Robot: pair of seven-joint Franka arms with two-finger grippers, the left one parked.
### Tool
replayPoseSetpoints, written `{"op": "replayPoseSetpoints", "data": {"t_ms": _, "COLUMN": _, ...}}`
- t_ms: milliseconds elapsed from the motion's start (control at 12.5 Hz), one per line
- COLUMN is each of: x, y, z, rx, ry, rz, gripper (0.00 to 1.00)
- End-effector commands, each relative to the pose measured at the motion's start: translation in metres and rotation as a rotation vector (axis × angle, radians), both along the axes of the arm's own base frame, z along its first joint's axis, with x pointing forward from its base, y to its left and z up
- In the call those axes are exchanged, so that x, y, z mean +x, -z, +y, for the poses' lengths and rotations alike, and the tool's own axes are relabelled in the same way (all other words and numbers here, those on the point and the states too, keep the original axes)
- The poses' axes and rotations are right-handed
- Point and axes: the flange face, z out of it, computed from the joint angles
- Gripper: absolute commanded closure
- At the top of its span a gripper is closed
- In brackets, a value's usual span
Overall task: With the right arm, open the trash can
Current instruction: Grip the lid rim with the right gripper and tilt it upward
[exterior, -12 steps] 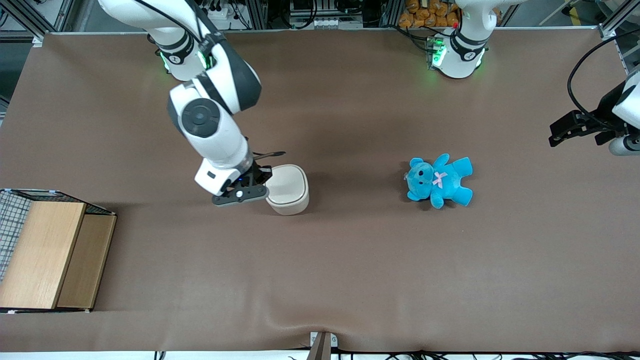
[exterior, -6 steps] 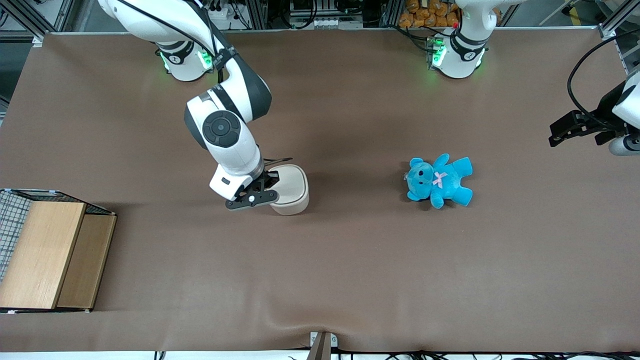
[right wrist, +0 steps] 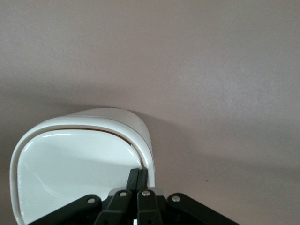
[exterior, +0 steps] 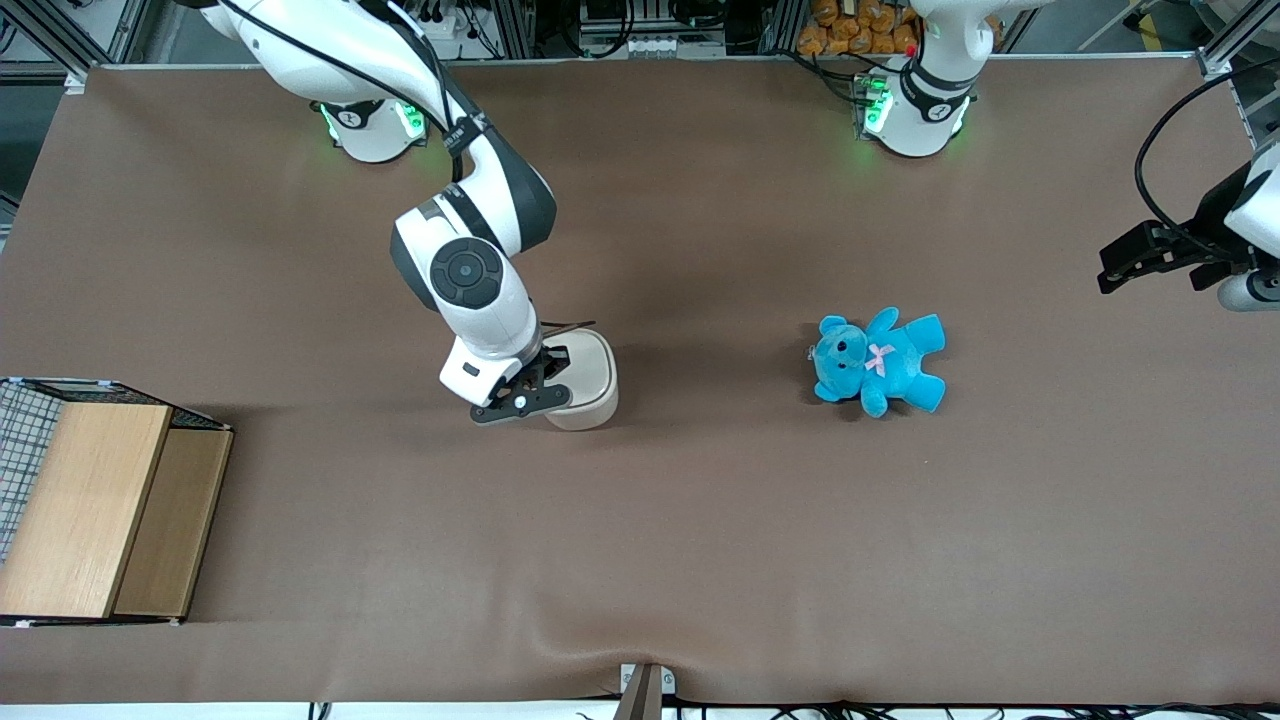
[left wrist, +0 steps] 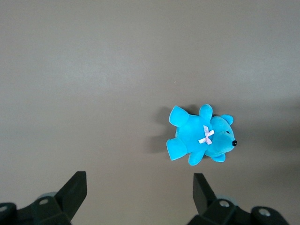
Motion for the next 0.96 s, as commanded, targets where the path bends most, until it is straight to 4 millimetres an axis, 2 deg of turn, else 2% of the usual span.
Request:
{"op": "replayPoseSetpoints", "data": {"t_ms": 0, "x": -0.001, "y": 0.006, "z": 0.006, "rx": -0.011, "ry": 0.005, "rz": -0.005, "gripper": 1.00}}
{"op": "replayPoseSetpoints", "data": {"t_ms": 320, "x": -0.004, "y": 0.022, "z": 0.007, "rx": -0.014, "ry": 0.017, "rz": -0.025, "gripper": 1.00}}
{"op": "replayPoseSetpoints", "data": {"t_ms": 480, "x": -0.003, "y": 0.017, "z": 0.006, "rx": -0.014, "ry": 0.020, "rz": -0.025, "gripper": 1.00}}
{"op": "replayPoseSetpoints", "data": {"t_ms": 640, "x": 0.001, "y": -0.018, "z": -0.001, "rx": 0.005, "ry": 0.035, "rz": -0.039, "gripper": 0.96}}
{"op": "replayPoseSetpoints", "data": {"t_ms": 880, "x": 0.006, "y": -0.086, "z": -0.010, "rx": 0.002, "ry": 0.062, "rz": -0.014, "gripper": 0.86}}
